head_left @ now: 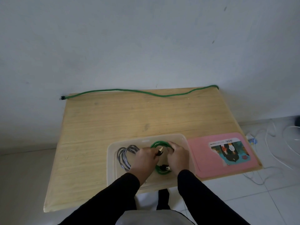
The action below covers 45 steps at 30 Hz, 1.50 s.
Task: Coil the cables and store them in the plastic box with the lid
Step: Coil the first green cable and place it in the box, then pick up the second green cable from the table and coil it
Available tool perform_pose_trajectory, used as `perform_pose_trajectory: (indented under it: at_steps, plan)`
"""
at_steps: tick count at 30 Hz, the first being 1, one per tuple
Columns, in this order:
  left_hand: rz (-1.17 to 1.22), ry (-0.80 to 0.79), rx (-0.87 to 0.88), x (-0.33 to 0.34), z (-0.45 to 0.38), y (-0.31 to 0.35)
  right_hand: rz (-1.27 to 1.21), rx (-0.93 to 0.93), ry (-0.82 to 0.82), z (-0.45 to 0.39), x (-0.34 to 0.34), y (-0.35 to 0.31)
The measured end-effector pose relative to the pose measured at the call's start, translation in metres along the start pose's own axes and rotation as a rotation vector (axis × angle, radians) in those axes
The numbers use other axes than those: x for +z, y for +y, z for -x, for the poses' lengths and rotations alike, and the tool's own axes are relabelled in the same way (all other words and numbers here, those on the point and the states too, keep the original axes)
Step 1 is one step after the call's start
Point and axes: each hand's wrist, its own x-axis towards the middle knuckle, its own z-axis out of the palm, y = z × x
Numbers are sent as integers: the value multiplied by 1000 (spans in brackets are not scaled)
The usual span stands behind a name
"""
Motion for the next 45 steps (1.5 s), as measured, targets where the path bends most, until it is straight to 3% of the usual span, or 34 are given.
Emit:
perform_pose_trajectory:
  at_steps: [8, 13, 17, 22, 36, 45]
  plan:
    - [9, 105, -59, 5, 1, 2, 18, -17, 15, -1, -3, 1]
    - [21, 112, -158, 3, -5, 0, 224, -60, 25, -4, 1, 5]
    - [74, 126, -46, 6, -5, -4, 418, -169, 7, -3, -1, 9]
    - [101, 198, 26, 10, -1, -11, 422, -438, 32, -1, 6, 8]
    - [-124, 273, 308, -10, 10, -4, 346, -450, 62, 7, 1, 1]
    - [-27, 318, 207, -48, -2, -22, 402, -650, 143, -6, -13, -48]
